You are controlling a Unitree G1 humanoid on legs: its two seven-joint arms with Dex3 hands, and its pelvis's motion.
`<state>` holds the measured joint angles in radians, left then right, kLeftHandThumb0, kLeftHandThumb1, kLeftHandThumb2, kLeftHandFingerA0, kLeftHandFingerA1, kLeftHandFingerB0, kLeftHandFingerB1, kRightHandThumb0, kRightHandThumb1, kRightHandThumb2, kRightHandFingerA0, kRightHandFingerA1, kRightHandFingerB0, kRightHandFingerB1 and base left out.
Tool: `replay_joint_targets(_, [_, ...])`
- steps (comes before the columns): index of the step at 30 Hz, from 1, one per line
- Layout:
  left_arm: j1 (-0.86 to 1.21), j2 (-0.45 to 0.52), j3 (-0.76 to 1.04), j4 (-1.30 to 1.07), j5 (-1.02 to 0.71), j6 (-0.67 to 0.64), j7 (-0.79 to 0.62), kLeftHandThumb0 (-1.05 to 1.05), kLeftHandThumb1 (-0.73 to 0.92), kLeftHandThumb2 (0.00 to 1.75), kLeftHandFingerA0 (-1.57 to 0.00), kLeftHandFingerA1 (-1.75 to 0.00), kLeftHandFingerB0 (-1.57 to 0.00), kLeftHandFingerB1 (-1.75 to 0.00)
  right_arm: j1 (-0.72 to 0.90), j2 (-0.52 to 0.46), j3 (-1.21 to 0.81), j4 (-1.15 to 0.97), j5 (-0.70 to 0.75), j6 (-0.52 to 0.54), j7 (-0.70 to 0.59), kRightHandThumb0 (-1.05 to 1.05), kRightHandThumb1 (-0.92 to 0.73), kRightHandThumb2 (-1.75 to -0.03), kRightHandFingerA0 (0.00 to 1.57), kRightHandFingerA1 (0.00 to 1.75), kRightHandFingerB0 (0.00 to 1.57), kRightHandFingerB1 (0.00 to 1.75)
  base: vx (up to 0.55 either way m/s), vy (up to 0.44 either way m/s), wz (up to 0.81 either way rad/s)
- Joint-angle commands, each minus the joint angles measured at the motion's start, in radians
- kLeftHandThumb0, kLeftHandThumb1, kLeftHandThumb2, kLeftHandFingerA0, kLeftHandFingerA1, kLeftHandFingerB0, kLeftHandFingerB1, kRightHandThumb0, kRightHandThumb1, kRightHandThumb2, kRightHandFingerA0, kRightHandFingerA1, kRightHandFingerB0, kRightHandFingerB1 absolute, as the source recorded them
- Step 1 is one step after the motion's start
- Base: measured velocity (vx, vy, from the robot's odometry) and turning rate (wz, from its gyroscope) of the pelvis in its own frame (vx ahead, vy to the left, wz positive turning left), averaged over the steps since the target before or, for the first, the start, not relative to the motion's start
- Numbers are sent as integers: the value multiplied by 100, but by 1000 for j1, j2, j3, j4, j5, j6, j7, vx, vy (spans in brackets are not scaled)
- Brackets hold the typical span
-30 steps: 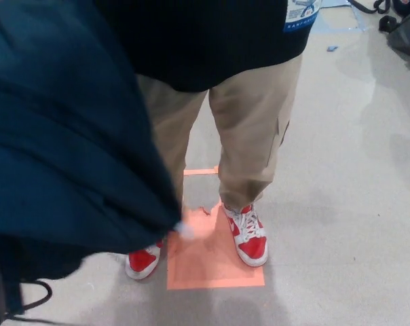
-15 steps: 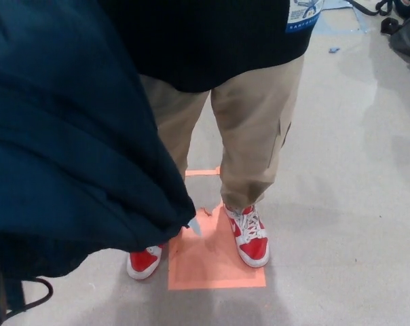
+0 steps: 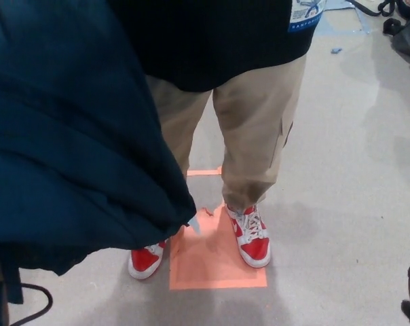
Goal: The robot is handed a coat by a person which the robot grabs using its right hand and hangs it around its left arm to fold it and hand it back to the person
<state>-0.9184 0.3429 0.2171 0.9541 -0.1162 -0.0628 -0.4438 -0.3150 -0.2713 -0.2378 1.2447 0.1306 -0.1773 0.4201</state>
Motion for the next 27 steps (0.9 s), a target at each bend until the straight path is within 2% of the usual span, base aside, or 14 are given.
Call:
replay_joint_targets(1, [12, -1, 5, -68, -38, 29, -28, -75, 64, 98, -5, -41, -3, -35, 27, -16, 47, 20, -71, -39, -90, -100, -76, -106, 0, 5, 0, 0, 0, 0, 0])
replay_joint_targets(7, [44, -19, 1, -138, -48, 54, -26, -73, 62, 97, -8, -44, -1, -39, 41, -24, 80, 34, -86, -25, -97, -95, -74, -103, 0, 4, 0, 0, 0, 0, 0])
replay_joint_targets(8, [47, -22, 1, -146, -49, 58, -24, -37, 48, 104, 0, -48, 0, -48, 42, -24, 85, 33, -90, -29, -101, -95, -75, -103, 0, 4, 0, 0, 0, 0, 0])
replay_joint_targets(10, [50, -24, 0, -148, -49, 59, -23, -37, 47, 104, 0, -48, 0, -48, 47, -24, 97, 30, -101, -42, -110, -95, -76, -104, 0, 4, 0, 0, 0, 0, 0])
replay_joint_targets(11, [51, -25, -3, -149, -47, 58, -25, -74, 80, 63, -16, -29, -13, -27, 49, -24, 101, 29, -104, -45, -113, -95, -76, -104, 0, 3, 0, 0, 0, 0, 0])
replay_joint_targets(12, [53, -25, -5, -151, -46, 58, -27, -74, 80, 63, -16, -29, -13, -27, 51, -25, 105, 29, -107, -47, -116, -95, -76, -104, 0, 3, 0, 0, 0, 0, 0])
replay_joint_targets(13, [57, -29, -2, -165, -51, 69, -23, -37, 48, 104, 0, -48, 0, -47, 48, -25, 112, 31, -113, -35, -121, -96, -76, -105, 0, 3, 0, 0, 0, 0, 0])
replay_joint_targets(20, [72, -28, 0, -192, -57, 77, -32, -36, 49, 105, 0, -48, 0, -48, 50, -21, 120, 38, -119, -34, -133, -95, -75, -103, 0, 4, 0, 0, 0, 0, 0])
replay_joint_targets(21, [74, -28, 0, -194, -57, 79, -32, -77, 62, 96, -10, -44, -5, -40, 51, -22, 118, 39, -117, -32, -130, -95, -75, -103, 0, 4, 0, 0, 0, 0, 0])
replay_joint_targets(23, [72, -23, -4, -196, -53, 89, -34, -74, 62, 97, -6, -41, -6, -39, 46, -25, 124, 42, -124, -22, -137, -95, -75, -104, 0, 4, 0, 0, 0, 0, 0])
replay_joint_targets(24, [74, -21, -6, -199, -50, 91, -34, -80, 65, 98, -3, -39, -2, -37, 45, -26, 124, 43, -125, -23, -137, -95, -75, -104, 0, 4, 0, 0, 0, 0, 0])
replay_joint_targets(25, [75, -19, -8, -198, -45, 88, -30, -75, 63, 97, -6, -42, -4, -40, 45, -26, 123, 44, -124, -21, -134, -95, -75, -103, 0, 3, 0, 0, 0, 0, 0])
replay_joint_targets(26, [73, -19, -10, -199, -43, 88, -30, -85, 68, 97, -3, -39, -1, -37, 45, -27, 120, 46, -121, -21, -132, -95, -74, -103, 0, 3, 0, 0, 0, 0, 0])
replay_joint_targets(27, [73, -20, -11, -199, -43, 88, -30, -82, 65, 96, -9, -42, -8, -39, 45, -29, 122, 46, -123, -24, -129, -95, -75, -103, 0, 4, 0, 0, 0, 0, 0])
